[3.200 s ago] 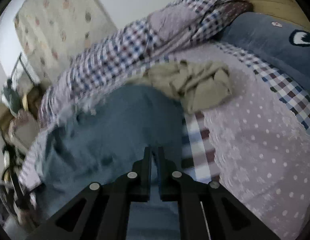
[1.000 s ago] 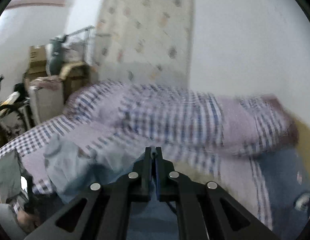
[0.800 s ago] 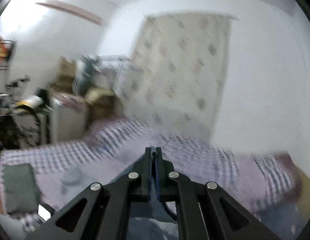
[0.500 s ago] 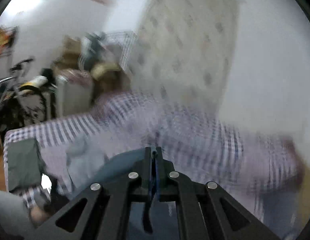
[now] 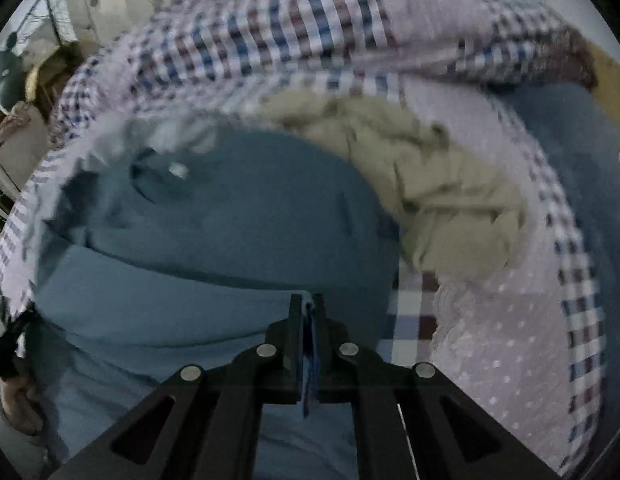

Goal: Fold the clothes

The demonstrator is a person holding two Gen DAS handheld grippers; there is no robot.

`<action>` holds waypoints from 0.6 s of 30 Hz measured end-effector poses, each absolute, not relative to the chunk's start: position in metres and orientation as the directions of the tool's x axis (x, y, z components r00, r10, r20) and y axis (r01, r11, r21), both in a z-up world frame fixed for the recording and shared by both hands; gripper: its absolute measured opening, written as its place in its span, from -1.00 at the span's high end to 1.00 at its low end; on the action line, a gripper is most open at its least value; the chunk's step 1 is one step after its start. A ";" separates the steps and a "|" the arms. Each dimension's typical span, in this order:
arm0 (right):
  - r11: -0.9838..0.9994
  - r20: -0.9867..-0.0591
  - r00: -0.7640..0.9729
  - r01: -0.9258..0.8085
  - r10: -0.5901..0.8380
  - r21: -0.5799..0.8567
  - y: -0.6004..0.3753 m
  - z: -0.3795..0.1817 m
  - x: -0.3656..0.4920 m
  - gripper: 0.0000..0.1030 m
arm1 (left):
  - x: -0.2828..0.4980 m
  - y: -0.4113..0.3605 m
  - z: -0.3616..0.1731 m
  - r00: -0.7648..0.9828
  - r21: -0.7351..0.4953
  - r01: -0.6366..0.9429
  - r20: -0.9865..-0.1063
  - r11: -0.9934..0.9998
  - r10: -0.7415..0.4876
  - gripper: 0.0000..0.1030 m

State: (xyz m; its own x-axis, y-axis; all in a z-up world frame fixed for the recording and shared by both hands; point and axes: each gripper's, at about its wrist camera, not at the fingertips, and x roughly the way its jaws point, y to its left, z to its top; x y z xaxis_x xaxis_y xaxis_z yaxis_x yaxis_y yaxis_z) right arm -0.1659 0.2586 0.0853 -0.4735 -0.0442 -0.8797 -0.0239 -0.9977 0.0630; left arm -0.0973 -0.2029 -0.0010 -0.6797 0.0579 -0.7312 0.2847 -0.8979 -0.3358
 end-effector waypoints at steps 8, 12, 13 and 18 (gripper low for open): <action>-0.974 -0.821 -0.571 -0.181 -0.006 0.133 0.279 0.079 -0.118 0.03 | -0.097 -0.203 -0.001 -0.676 -0.325 0.286 -0.735 -0.902 0.051 0.92; -0.976 -0.830 -0.553 -0.129 -0.075 0.174 0.269 0.060 -0.088 0.03 | -0.100 -0.203 0.000 -0.676 -0.326 0.283 -0.735 -0.902 0.053 0.92; -0.981 -0.842 -0.534 -0.116 -0.072 0.158 0.265 0.053 -0.085 0.04 | -0.099 -0.203 0.000 -0.677 -0.325 0.282 -0.734 -0.902 0.053 0.92; -0.988 -0.872 -0.485 -0.090 -0.064 0.123 0.253 0.027 -0.087 0.16 | -0.098 -0.202 0.000 -0.677 -0.318 0.282 -0.735 -0.905 0.048 0.92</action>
State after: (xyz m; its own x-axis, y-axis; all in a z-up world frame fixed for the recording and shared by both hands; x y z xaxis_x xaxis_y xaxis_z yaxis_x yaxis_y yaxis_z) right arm -0.0866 0.2526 0.0272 -0.4851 -0.0640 -0.8721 -0.0904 -0.9883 0.1228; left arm -0.0976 -0.2015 0.0004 -0.6766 0.0477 -0.7348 0.2821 -0.9050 -0.3185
